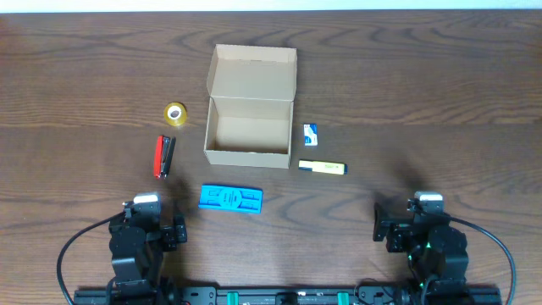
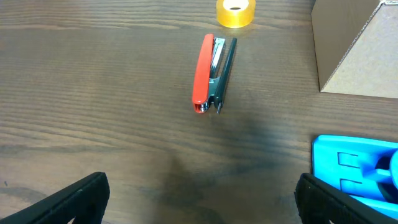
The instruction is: Pack container
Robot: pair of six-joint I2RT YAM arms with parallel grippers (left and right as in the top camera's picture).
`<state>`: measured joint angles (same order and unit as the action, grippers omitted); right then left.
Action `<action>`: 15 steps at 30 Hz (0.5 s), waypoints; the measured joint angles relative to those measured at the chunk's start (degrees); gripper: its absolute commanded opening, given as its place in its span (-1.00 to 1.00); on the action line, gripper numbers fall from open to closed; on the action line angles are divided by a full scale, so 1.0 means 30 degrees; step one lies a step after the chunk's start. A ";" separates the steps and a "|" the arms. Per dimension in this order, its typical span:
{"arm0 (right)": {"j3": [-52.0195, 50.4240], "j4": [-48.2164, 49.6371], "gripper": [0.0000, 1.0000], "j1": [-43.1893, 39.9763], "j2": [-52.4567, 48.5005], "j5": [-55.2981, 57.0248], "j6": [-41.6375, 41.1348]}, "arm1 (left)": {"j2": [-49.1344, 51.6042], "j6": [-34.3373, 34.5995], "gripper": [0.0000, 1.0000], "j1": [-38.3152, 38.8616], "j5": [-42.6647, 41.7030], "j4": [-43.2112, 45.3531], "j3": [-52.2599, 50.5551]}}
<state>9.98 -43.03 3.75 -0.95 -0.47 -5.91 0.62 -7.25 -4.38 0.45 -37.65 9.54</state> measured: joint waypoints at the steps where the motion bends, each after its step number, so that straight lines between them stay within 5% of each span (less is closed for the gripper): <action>1: 0.0000 0.0000 0.99 0.0000 0.0000 0.0000 0.0000 | 0.0000 0.0000 0.91 0.0000 0.0000 0.0000 0.0000; 9: -0.0015 0.1027 0.98 0.0000 -0.0248 -0.0430 -0.0787 | 0.0000 0.0000 0.91 0.0000 0.0000 -0.0007 0.0000; 15: 0.1661 0.1639 0.99 0.0226 -0.4313 -0.1384 -0.1035 | 0.0000 0.0000 0.91 0.0000 0.0000 0.0000 0.0000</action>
<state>14.96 -38.11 4.43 -13.89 -4.62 -9.02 0.62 -7.25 -4.38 0.45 -37.65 9.54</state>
